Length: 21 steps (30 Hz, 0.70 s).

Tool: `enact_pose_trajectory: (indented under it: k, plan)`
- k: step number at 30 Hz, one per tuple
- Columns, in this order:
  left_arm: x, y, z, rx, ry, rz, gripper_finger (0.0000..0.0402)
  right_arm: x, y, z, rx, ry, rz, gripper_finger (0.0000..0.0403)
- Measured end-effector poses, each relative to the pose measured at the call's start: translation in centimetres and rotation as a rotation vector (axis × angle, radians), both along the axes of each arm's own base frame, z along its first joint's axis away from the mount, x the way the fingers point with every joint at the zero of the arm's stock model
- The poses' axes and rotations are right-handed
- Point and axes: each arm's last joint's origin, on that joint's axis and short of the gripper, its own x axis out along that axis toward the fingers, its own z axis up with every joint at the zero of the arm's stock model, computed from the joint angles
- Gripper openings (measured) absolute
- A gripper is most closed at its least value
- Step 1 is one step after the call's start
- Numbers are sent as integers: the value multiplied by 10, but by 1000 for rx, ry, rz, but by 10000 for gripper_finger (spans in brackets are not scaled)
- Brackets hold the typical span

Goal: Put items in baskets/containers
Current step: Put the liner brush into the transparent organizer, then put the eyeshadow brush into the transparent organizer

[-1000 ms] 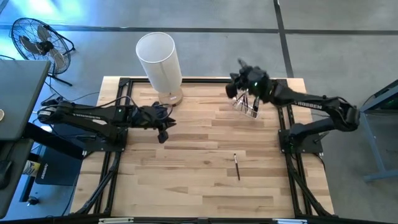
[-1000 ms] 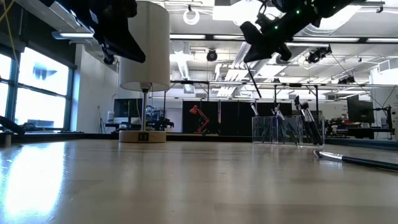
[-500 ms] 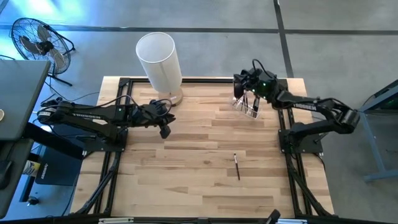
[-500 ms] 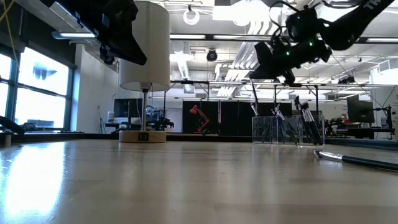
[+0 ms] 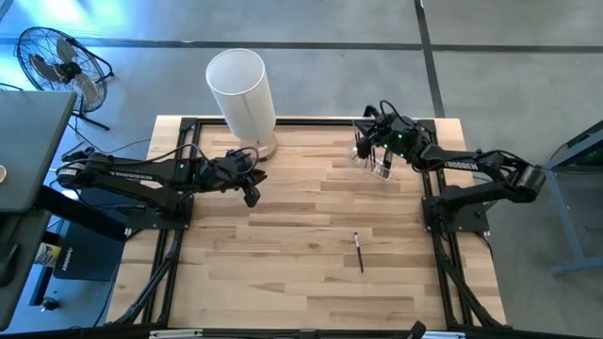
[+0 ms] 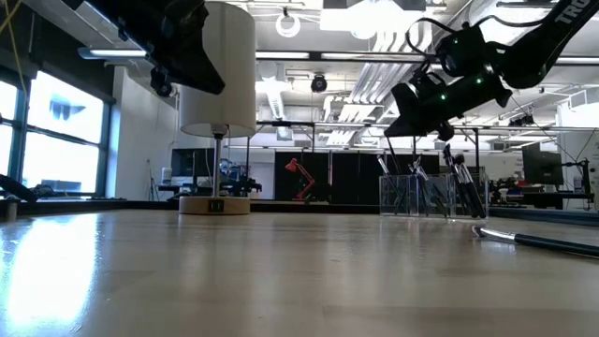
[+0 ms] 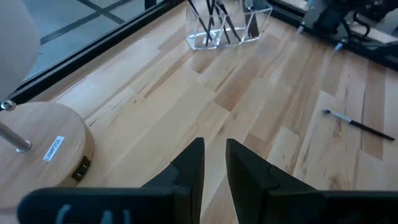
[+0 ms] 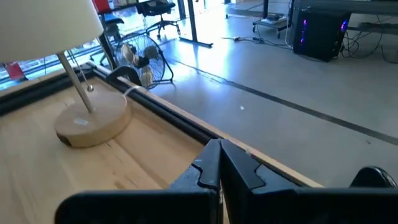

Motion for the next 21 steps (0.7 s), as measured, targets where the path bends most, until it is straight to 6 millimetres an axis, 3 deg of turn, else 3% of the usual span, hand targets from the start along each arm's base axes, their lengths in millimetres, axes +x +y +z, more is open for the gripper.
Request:
enact_pose_trajectory:
  k: [6, 14, 17, 21]
  plan:
    - [1, 0, 1, 0, -13, -2, 64, -1, 1, -3, 15, 10, 4, 12]
    - [1, -1, 1, -13, -13, -28, 64, -2, 2, -2, -1, 29, 10, 96]
    - [1, -2, 1, -26, -12, -49, 64, -2, 5, 20, -63, -27, 22, 120]
    - [1, -2, 0, -34, -10, -63, 64, 1, 21, 73, -214, -135, 86, 128]
